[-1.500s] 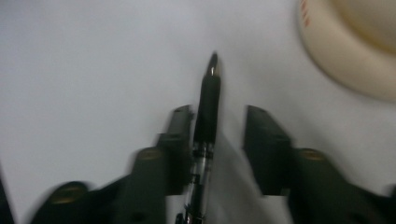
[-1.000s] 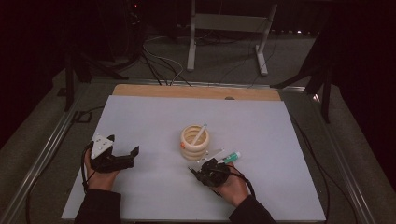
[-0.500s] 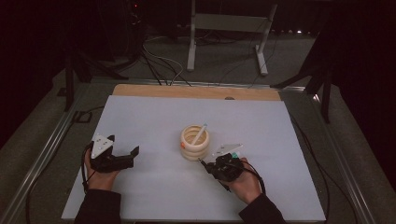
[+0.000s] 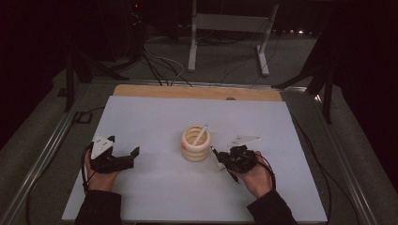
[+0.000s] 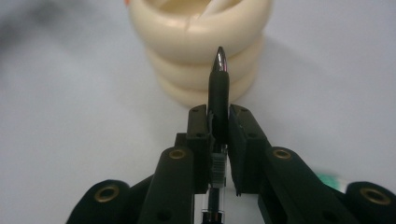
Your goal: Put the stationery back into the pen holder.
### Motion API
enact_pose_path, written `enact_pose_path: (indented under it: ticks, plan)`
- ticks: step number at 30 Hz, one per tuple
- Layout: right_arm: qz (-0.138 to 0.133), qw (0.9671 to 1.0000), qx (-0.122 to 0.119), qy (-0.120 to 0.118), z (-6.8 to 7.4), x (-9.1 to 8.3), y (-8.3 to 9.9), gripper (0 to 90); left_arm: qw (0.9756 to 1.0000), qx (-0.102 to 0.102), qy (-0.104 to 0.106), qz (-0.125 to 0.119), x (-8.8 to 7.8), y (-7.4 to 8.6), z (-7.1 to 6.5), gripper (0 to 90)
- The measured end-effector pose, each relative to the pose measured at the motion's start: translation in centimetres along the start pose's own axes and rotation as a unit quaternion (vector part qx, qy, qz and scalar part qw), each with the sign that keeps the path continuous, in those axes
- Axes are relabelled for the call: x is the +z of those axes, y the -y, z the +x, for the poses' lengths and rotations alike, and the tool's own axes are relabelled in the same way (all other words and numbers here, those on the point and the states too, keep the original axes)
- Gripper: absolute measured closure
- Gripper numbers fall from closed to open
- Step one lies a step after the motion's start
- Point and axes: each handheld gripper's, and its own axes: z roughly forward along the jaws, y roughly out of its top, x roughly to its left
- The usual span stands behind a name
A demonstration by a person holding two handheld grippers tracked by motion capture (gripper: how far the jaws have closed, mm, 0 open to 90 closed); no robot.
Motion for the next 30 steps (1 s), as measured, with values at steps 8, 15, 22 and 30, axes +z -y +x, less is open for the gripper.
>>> enact_pose_path:
  ticks: [8,15,22,30]
  plan:
    - [-0.033,0.9993,0.012,0.017,-1.3,-0.8,-0.7,80.5,1.0,-0.002,0.0,-0.001,0.0,0.0,0.1,0.0]
    - [-0.054,0.998,0.021,0.027,-2.3,-1.0,-1.3,80.5,1.0,-0.004,0.001,-0.001,0.0,0.0,0.1,0.0]
    - [-0.073,0.9964,0.027,0.033,-2.9,-1.2,-2.2,80.5,1.0,-0.005,0.001,-0.002,-0.1,0.0,0.2,0.0]
    - [-0.088,0.9954,0.025,0.03,-3.0,-1.1,-3.3,80.5,1.0,-0.006,0.002,-0.002,-0.1,0.1,0.2,0.0]
